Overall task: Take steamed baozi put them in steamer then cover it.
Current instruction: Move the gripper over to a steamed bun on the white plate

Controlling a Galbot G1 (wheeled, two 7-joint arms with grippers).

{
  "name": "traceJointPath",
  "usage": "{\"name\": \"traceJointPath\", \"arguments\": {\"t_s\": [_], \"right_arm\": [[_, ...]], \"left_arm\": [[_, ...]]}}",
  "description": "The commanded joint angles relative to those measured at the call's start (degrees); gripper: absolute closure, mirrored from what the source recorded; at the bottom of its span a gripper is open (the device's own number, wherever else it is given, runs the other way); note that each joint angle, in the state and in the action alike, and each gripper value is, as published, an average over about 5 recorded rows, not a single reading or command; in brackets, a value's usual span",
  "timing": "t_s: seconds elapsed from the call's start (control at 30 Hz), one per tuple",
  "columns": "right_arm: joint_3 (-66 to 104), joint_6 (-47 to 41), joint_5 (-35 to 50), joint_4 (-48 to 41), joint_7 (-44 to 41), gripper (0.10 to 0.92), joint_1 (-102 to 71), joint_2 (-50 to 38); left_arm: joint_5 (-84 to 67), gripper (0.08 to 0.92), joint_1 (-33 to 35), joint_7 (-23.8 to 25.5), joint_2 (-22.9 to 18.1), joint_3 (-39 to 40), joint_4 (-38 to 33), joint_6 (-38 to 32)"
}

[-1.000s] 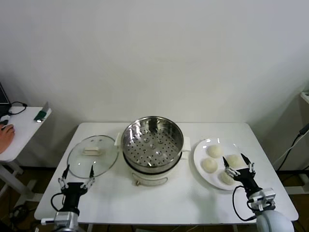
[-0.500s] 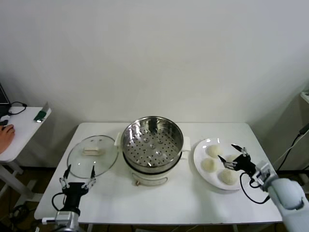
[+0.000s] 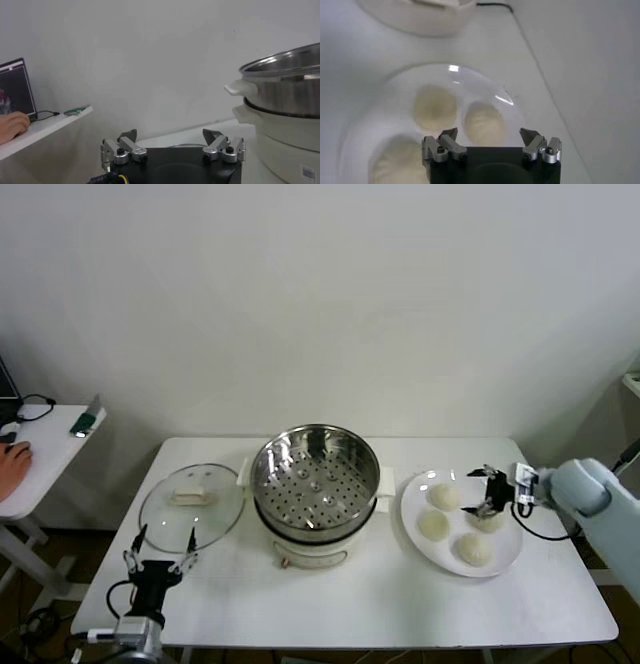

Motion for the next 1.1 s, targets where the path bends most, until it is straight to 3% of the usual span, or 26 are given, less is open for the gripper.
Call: {"name": "traceJointPath", "arguments": {"t_s": [0.03, 0.47, 1.1], "right_arm": [[-29.01, 2.85, -3.05, -14.39, -7.36, 0.203, 24.3, 5.77], [-32.19, 5.35, -3.1, -28.68, -7.43, 0.203, 24.85, 19.75], [-31.85, 6.14, -3.07, -33.97, -6.51, 0.203, 21.4, 25.58]], "left_arm": [[0.39, 0.177, -0.16, -0.06, -0.07, -0.18, 0.01, 0.34], [-0.09, 0.177, 0.65, -0.77, -0.27, -1.49, -0.62, 0.04], [-1.77, 0.177, 0.39, -2.23, -0.91, -3.15, -0.54, 1.42]]}}
